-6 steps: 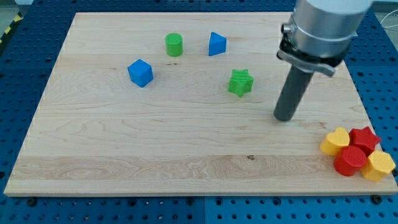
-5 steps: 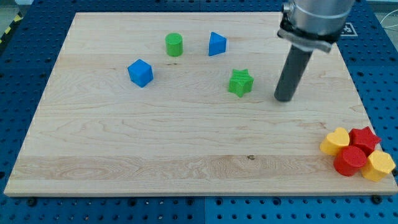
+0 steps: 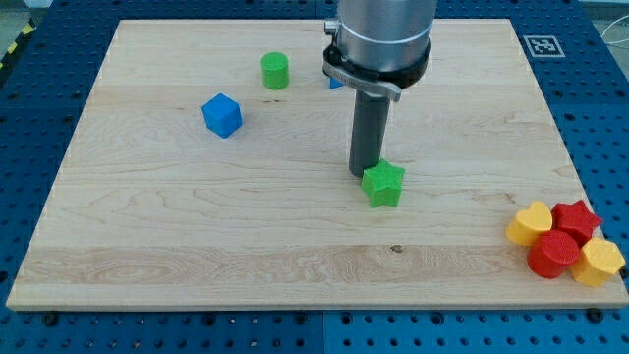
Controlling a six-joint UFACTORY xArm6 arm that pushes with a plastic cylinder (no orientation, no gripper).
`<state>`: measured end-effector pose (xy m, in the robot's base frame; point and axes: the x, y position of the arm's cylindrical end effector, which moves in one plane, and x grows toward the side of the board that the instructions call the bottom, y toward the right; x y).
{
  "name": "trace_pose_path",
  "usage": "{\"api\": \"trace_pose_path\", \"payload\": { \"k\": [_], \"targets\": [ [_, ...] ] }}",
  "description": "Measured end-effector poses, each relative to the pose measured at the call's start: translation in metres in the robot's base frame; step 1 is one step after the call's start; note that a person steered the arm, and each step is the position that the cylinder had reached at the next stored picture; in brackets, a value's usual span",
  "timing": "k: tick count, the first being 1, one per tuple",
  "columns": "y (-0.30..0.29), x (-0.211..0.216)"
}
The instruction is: Slide the green star towards the bottom center
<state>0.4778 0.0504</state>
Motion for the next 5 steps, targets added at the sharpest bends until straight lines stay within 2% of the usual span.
{"api": "trace_pose_path", "payload": {
  "k": [3,5],
  "targets": [
    [0.049,-0.009],
    [0.064,0.028]
  ]
}}
